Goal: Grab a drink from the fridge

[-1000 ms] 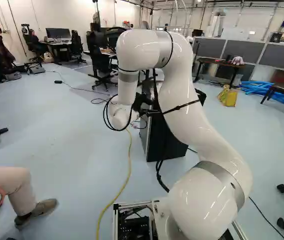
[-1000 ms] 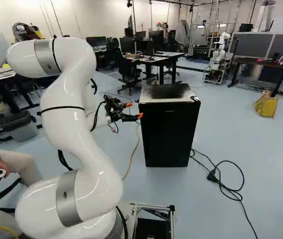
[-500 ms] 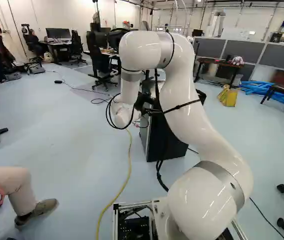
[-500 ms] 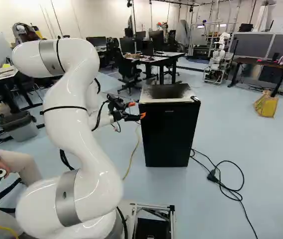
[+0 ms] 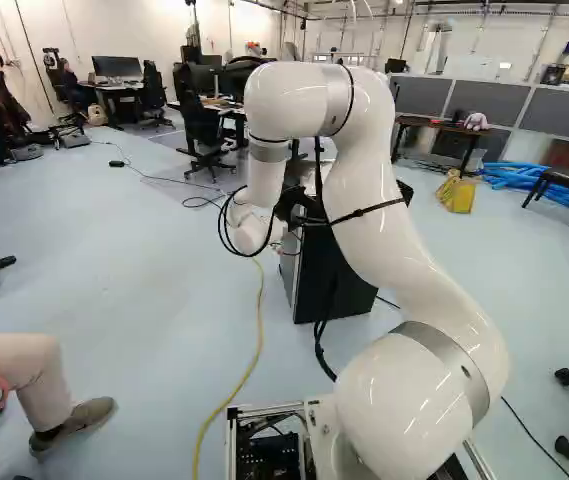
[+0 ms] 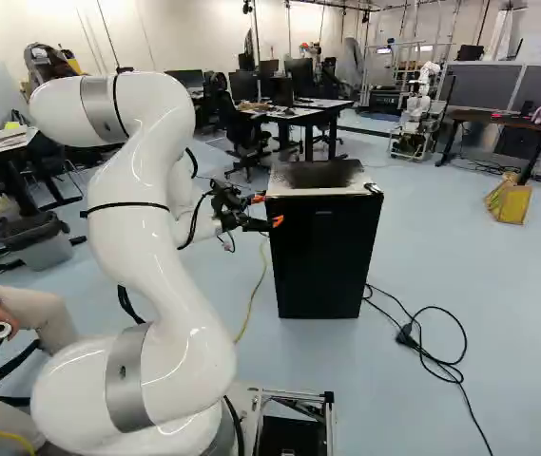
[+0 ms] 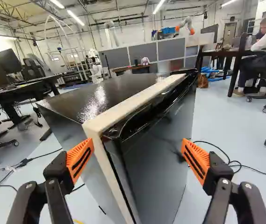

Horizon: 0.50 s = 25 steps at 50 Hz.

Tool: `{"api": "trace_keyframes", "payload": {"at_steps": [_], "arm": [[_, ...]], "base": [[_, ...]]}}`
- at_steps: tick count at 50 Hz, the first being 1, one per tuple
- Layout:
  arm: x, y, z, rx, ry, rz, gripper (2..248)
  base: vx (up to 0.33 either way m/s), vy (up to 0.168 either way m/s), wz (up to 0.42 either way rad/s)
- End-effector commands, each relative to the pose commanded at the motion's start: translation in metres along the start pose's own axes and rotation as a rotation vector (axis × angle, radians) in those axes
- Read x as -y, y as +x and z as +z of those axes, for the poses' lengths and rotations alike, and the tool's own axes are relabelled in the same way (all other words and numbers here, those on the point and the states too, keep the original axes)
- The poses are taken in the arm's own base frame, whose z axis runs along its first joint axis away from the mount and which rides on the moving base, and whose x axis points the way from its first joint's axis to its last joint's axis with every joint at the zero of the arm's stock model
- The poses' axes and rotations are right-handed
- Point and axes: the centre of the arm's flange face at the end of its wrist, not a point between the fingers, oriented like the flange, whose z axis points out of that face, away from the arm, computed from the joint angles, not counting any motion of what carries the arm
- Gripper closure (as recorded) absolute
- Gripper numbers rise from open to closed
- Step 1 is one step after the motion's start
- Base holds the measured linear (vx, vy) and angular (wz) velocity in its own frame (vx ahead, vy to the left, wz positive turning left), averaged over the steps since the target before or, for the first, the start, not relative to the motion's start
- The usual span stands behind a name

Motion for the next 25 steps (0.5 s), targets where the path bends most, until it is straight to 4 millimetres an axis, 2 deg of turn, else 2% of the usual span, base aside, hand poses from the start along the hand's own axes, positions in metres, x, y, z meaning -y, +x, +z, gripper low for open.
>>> {"api": "trace_keyframes", "payload": {"at_steps": [25], "arm": [[-0.018,0.004,0.002,0.004,-0.02,-0.017,3]], "base": [[0.0,0.0,0.0]]}}
